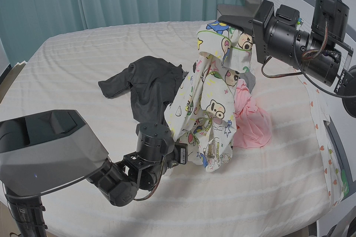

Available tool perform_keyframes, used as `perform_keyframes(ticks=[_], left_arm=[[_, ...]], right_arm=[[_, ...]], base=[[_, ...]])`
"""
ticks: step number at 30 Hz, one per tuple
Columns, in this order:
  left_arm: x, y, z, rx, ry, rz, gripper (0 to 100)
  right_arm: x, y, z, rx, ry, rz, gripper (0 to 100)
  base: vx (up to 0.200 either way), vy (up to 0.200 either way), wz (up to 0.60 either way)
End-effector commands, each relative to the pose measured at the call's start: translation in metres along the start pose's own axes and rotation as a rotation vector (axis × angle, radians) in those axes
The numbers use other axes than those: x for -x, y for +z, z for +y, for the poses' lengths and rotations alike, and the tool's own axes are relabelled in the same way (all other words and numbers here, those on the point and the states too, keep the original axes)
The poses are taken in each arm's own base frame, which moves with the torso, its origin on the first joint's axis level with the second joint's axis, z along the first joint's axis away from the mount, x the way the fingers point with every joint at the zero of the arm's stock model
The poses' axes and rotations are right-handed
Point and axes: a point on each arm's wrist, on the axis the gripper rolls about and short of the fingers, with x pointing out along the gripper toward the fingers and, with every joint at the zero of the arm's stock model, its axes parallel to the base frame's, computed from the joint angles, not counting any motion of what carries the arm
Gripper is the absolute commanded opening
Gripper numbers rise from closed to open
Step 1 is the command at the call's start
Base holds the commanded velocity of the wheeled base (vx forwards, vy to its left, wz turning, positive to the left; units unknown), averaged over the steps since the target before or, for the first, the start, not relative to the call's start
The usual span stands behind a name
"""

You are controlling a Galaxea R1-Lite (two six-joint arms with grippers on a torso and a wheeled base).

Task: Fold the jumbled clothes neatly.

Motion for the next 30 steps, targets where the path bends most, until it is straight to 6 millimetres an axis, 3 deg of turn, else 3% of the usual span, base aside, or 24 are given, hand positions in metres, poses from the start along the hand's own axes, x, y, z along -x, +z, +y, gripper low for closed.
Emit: perform_keyframes(ticks=[1, 8, 10, 17, 18, 26, 30], left_arm=[[0.022, 0.011, 0.005, 0.021, -0.007, -0.020, 0], [0.038, 0.041, 0.008, 0.116, -0.022, -0.099, 0], [0.039, 0.038, 0.009, 0.117, -0.020, -0.085, 0], [0.035, -0.004, 0.008, 0.061, -0.003, 0.049, 0], [0.033, -0.007, 0.008, 0.058, -0.001, 0.056, 100], [0.021, -0.020, 0.006, 0.052, -0.001, 0.081, 100], [0.013, -0.021, 0.004, 0.083, 0.001, 0.074, 100]], right_arm=[[0.000, 0.008, -0.023, 0.000, -0.067, -0.023, 0], [-0.003, 0.000, -0.039, -0.009, -0.114, -0.002, 0], [-0.005, 0.000, -0.041, -0.010, -0.118, -0.004, 0], [-0.008, 0.000, -0.046, -0.009, -0.148, -0.026, 0], [-0.008, 0.000, -0.046, -0.009, -0.148, -0.026, 0], [-0.005, 0.001, -0.039, -0.007, -0.128, -0.031, 0], [0.000, -0.004, -0.023, -0.007, -0.090, -0.016, 0]], base=[[0.000, 0.000, 0.00], [0.000, 0.000, 0.00], [0.000, 0.000, 0.00], [0.000, 0.000, 0.00], [0.000, 0.000, 0.00], [0.000, 0.000, 0.00], [0.000, 0.000, 0.00]])
